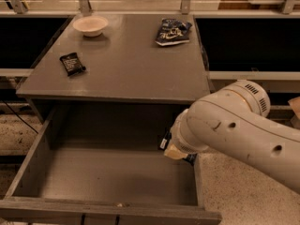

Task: Pick rxbar blueberry from top drawer and place on counter

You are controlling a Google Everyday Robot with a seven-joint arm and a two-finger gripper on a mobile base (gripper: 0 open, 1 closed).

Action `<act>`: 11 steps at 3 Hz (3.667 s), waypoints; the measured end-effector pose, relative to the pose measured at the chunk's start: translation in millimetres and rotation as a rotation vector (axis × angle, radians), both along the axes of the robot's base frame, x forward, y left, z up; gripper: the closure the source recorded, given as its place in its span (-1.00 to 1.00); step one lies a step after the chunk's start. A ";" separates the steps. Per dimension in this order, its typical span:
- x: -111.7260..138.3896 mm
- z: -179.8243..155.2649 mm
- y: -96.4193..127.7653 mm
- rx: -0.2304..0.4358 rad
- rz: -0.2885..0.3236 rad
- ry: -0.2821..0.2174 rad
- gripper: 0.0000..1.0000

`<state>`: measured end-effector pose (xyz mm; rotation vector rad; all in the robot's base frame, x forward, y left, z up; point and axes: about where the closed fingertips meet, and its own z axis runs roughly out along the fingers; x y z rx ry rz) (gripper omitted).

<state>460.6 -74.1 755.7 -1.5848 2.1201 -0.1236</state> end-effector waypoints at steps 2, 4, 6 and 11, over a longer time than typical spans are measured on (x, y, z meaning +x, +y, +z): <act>5.1 2.7 18.0 0.006 -0.007 -0.025 1.00; 39.1 57.5 74.4 -0.029 0.029 -0.167 1.00; 57.5 66.3 65.0 -0.046 0.003 -0.181 1.00; 108.2 133.2 -16.4 -0.150 -0.135 -0.215 1.00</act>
Offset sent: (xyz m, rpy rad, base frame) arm 0.0175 0.0584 0.0074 0.0210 -0.0774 -0.0235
